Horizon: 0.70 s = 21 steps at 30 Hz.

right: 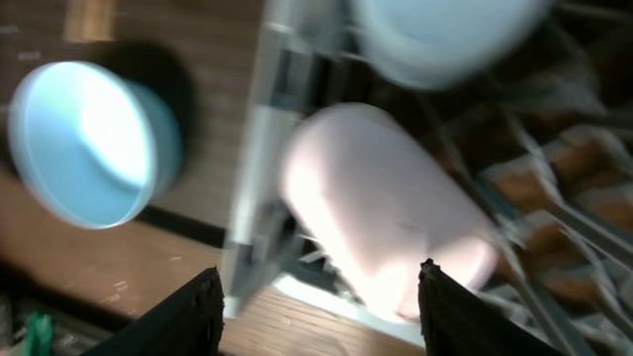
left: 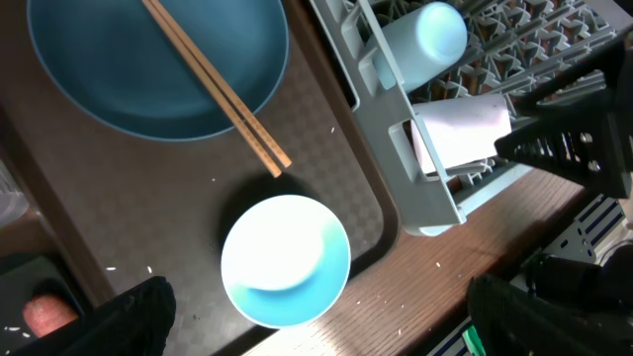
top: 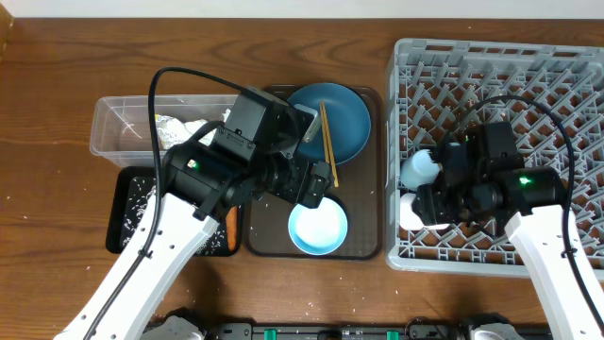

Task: Sort waste into correct bins and load items into the dishwasher rack
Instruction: 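Open the right gripper and release the pink cup in the rack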

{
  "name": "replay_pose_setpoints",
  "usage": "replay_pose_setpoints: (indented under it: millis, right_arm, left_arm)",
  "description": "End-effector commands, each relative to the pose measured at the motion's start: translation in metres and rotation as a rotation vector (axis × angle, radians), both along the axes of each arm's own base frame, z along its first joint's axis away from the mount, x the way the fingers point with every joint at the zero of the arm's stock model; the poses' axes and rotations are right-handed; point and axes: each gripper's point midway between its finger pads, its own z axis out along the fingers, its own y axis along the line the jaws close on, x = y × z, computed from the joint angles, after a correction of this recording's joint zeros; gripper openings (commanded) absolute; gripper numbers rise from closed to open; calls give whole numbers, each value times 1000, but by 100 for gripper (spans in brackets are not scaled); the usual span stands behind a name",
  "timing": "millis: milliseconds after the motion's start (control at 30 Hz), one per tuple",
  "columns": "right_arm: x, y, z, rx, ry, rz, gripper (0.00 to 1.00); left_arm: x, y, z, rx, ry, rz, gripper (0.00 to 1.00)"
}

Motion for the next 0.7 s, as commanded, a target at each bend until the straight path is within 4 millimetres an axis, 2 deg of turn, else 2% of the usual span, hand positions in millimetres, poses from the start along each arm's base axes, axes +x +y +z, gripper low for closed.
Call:
replay_pose_setpoints:
  millis: [0,267,367,433,533,667]
  right_arm:
    - [4,-28,5,-133,-11,-175,62]
    - [-7,-34,-10,-152,52,-250,68]
    - [-8,-29,-12,-125,61,-253,71]
    - [-9,-22,-12,-83,77,-265,78]
    - [-15,-23,-14,-76,114,-338,80]
    - [-12,-22,-23,-62,110,-380,92]
  left_arm:
    - [1,1,-1,11,-3,0,96]
    - [1,1,-1,11,-3,0,97]
    - [1,1,-1,11,-4,-1,96]
    - [1,2,-1,11,-3,-1,96]
    - [1,1,-1,11,-4,-1,96]
    - [1,1,-1,11,-4,-1,96]
